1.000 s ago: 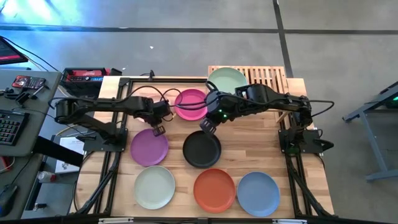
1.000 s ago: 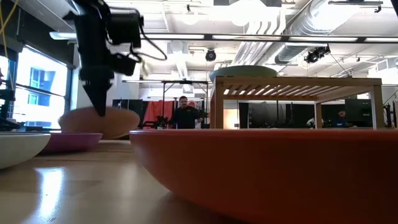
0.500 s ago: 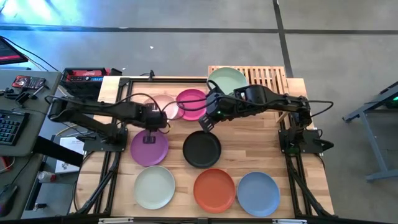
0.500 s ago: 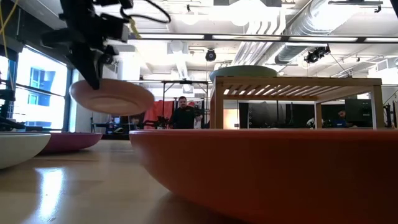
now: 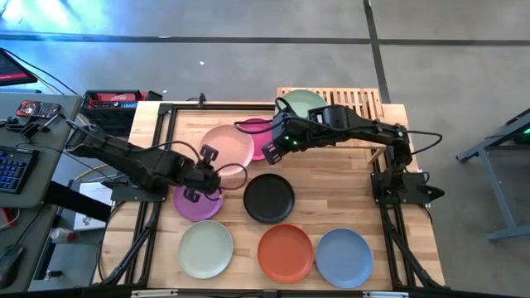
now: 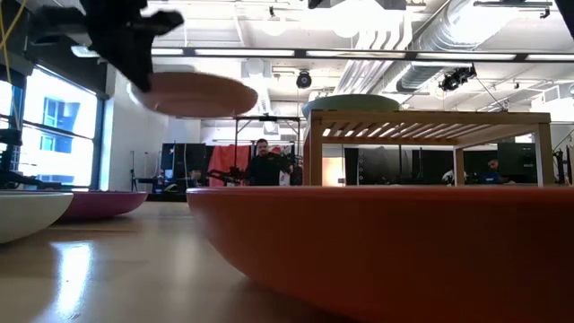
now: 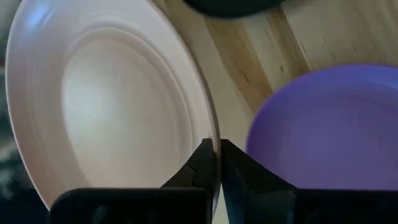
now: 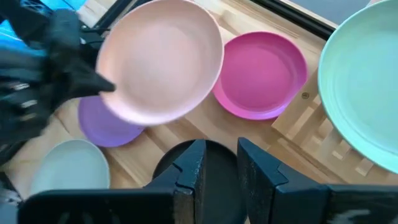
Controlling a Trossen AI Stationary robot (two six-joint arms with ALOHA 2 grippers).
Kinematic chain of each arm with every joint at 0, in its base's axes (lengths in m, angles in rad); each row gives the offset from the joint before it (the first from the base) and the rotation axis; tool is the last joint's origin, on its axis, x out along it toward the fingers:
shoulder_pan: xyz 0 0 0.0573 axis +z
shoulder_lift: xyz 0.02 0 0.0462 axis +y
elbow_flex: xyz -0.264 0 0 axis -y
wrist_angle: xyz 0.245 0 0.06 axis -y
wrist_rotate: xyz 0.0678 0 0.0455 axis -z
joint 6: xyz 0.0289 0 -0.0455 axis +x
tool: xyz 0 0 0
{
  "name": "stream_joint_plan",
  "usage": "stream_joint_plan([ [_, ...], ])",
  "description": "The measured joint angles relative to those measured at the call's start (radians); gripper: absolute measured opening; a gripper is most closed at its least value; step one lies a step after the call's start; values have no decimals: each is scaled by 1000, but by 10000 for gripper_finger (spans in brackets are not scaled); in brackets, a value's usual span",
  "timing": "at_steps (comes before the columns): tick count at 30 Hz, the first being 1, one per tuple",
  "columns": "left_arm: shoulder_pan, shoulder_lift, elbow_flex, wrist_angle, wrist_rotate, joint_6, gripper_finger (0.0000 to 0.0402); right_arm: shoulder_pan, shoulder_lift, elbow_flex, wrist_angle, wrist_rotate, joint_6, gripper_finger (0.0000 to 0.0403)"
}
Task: Place and stack plates onto a shelf
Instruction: Stack the top left light pink plate on the green plate
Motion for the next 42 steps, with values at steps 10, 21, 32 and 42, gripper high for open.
stream_joint_plan([
  [10, -76, 0, 66, 40, -104, 280, 2, -25, 27, 0, 4, -10, -6, 69],
  [21, -87, 0, 66, 143, -219, 444, 3, -26, 51, 0, 9, -12, 0, 69],
  [32, -87, 0, 66, 198, -247, 495, 3, -26, 74, 0, 6, -11, 0, 69],
  [42, -87, 0, 66, 218, -226, 505, 3, -29, 76, 0, -4, -20, 7, 8],
])
